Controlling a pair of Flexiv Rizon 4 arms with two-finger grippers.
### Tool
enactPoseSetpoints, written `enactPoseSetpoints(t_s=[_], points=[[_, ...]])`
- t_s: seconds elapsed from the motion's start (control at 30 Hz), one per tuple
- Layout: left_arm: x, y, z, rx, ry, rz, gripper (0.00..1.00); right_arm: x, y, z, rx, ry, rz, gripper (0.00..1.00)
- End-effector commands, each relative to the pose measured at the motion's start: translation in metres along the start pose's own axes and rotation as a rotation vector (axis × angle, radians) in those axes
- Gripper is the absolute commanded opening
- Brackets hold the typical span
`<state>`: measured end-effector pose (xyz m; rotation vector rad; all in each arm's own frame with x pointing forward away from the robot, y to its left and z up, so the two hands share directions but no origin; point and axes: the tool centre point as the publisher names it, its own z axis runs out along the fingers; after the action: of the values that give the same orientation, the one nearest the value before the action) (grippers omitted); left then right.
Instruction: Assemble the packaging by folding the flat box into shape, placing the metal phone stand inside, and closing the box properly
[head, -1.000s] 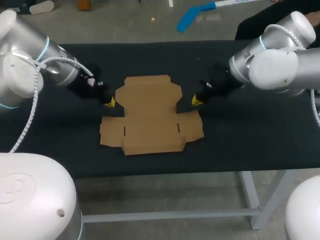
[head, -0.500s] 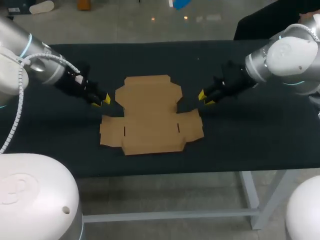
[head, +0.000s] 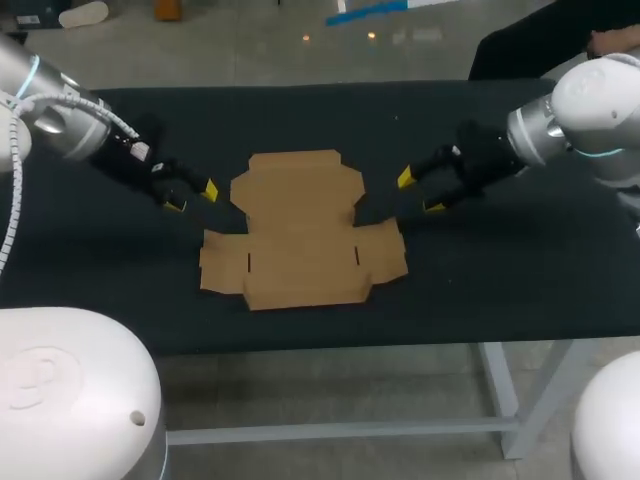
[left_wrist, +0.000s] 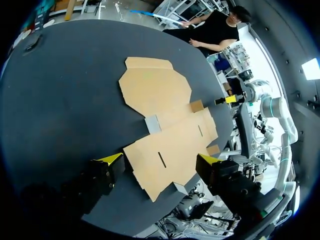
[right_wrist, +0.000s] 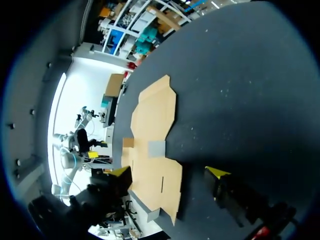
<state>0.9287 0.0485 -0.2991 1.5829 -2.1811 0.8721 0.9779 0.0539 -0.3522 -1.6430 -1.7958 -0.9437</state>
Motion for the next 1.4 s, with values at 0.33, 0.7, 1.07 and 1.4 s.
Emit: enactPoseSetpoints(t_s=[0.33, 0.7, 1.07, 1.4], points=[[-0.005, 0.000, -0.022, -0.003, 0.044, 0.014, 1.00, -0.003, 0.027, 0.019, 0.019, 0.088, -0.021, 0.85], [-0.008, 0.000, -0.033, -0.002, 0.076, 0.038, 1.00, -0.005, 0.051, 0.042, 0.042, 0.096, -0.058, 0.64], [-0.007, 0.000, -0.042, -0.027, 0.130, 0.093, 1.00, -0.012, 0.077, 0.069, 0.063, 0.100, -0.076, 0.49], [-0.006, -0.002, -0.044, -0.038, 0.139, 0.111, 1.00, -0.013, 0.095, 0.088, 0.079, 0.099, -0.079, 0.47]])
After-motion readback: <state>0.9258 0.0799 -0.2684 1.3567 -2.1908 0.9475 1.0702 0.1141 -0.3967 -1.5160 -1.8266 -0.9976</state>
